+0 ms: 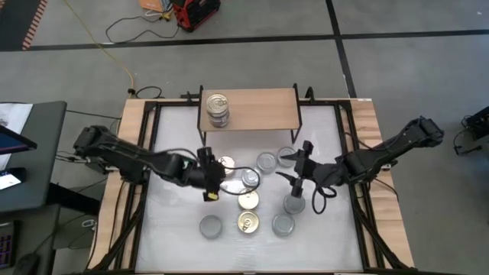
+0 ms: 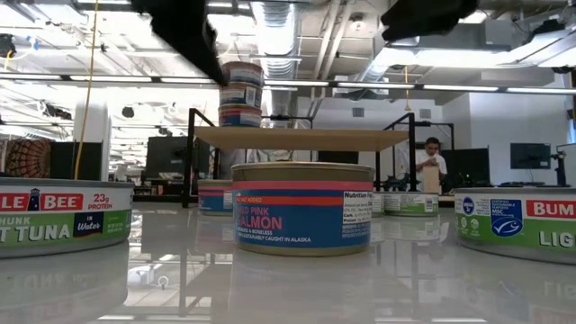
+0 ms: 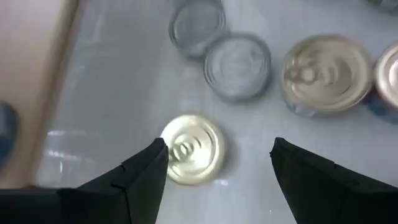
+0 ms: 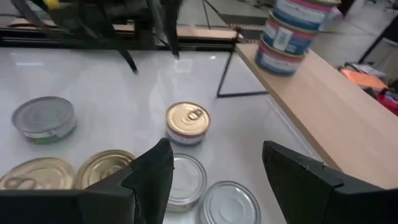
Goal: Stack canned seafood by type on shelf
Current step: Stack the blue tuna can on top of the blue tuna can
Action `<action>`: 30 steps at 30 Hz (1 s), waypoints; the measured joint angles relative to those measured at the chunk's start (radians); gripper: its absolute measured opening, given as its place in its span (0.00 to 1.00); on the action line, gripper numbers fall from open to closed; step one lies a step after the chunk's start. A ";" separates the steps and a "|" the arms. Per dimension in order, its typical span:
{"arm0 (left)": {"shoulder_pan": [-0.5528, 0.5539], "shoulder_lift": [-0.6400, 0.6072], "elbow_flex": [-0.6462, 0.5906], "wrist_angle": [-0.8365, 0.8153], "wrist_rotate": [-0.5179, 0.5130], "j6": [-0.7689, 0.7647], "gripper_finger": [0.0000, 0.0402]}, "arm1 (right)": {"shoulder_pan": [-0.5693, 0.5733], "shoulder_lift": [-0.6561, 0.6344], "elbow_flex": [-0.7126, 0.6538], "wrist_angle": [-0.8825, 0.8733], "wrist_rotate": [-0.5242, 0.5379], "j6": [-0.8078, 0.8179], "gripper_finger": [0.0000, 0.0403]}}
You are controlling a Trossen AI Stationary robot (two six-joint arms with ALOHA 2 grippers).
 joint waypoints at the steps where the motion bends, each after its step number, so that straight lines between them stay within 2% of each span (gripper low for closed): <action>1: -0.004 0.000 -0.040 0.031 -0.040 -0.044 0.68 | 0.000 0.004 0.000 0.013 0.000 -0.007 0.68; 4: 0.003 -0.006 -0.135 0.126 -0.115 -0.138 0.66 | 0.004 0.005 0.000 0.024 0.001 -0.018 0.68; 9: 0.054 -0.001 -0.251 0.284 -0.080 -0.214 0.60 | 0.006 0.005 0.000 0.074 0.001 -0.055 0.68; 13: 0.104 0.000 -0.341 0.409 -0.091 -0.253 0.56 | 0.006 0.005 0.000 0.087 0.001 -0.070 0.68; 18: 0.139 0.000 -0.434 0.480 -0.059 -0.297 0.50 | 0.019 0.004 0.000 0.094 0.001 -0.072 0.68; 24: 0.151 -0.002 -0.516 0.589 -0.081 -0.360 0.43 | 0.018 0.014 0.000 0.107 -0.002 -0.074 0.68; 30: 0.151 -0.005 -0.570 0.658 -0.051 -0.409 0.26 | 0.006 0.078 0.000 0.198 -0.011 -0.142 0.68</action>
